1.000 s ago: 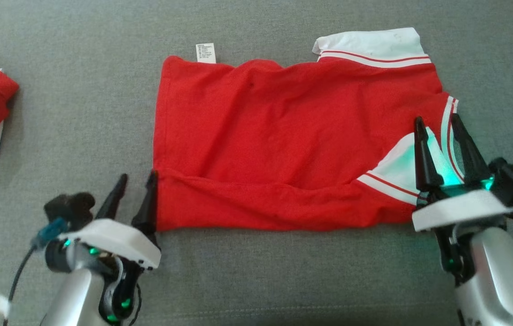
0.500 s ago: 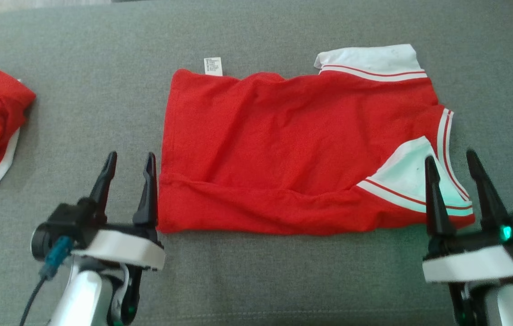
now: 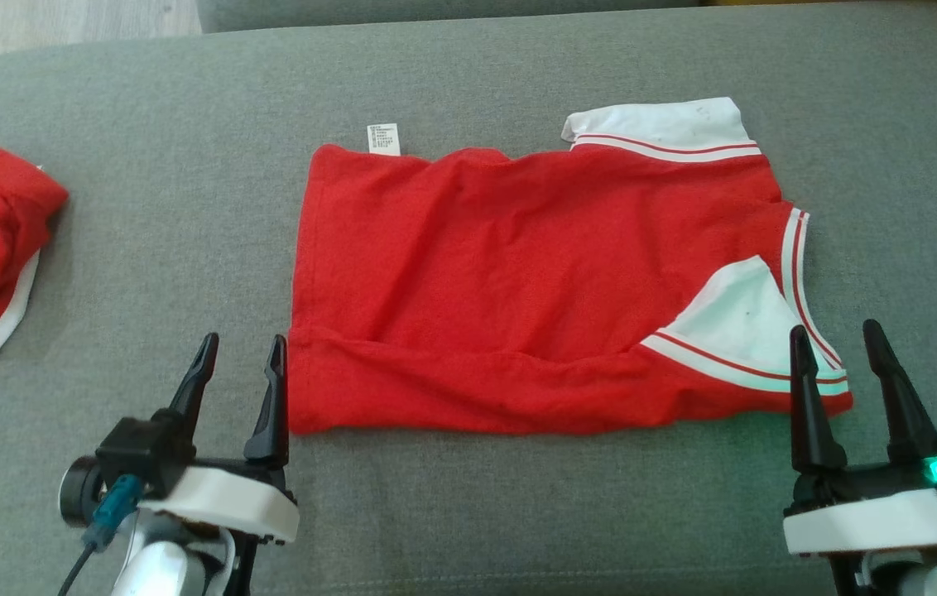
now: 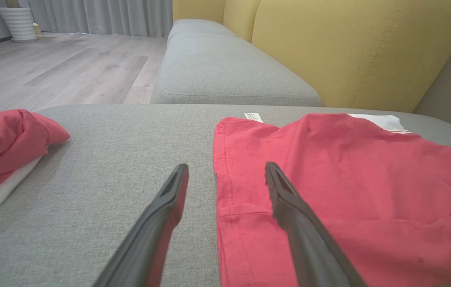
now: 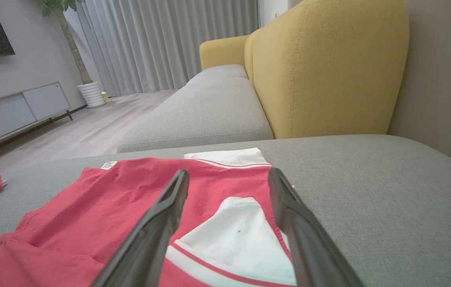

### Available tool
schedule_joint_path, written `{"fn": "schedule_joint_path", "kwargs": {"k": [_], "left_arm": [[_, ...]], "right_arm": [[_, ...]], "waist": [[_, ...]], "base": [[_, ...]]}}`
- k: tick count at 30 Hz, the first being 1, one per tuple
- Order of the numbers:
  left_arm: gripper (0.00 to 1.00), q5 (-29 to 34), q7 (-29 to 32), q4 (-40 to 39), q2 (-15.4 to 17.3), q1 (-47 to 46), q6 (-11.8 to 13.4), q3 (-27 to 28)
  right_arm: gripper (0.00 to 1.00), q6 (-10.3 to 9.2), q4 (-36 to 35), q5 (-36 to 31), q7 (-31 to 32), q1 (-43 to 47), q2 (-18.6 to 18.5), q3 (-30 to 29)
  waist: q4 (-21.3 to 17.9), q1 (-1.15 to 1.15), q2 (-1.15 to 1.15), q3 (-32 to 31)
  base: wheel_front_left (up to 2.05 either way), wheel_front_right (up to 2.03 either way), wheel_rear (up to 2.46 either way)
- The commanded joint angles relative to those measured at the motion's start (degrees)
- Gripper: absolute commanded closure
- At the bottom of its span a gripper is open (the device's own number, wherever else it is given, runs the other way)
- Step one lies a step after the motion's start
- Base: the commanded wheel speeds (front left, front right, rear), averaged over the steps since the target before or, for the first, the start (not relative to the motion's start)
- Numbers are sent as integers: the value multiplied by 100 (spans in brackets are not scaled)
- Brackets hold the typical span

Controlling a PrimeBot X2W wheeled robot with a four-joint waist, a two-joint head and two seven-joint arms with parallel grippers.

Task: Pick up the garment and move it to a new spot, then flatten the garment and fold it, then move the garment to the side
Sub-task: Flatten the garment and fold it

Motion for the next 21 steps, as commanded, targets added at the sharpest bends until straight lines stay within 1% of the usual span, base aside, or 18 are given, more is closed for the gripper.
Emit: {"fn": "schedule_joint_path", "kwargs": {"k": [1, 11, 14, 17, 21], "left_arm": [[0, 17, -2, -194, 122, -156, 33, 170], [0, -34, 83, -233, 109, -173, 74, 116], [0, -133, 248, -143, 61, -167, 11, 36], [0, -250, 422, 81, -9, -212, -96, -71], [0, -427, 624, 481, -104, -296, -217, -153]], "right_arm": [[0, 44, -237, 25, 28, -76, -31, 102], [0, 44, -133, 105, 73, -135, -30, 90], [0, 44, 72, 137, 70, -234, -30, 25], [0, 44, 424, 94, 175, -406, -30, -136], [0, 44, 889, 39, 541, -606, -32, -396]], "waist": [[7, 0, 0, 5], [42, 0, 0, 57], [33, 0, 0, 119], [18, 0, 0, 258], [39, 0, 0, 440]], "base": [[0, 0, 0], [0, 0, 0], [0, 0, 0], [0, 0, 0], [0, 0, 0]]}}
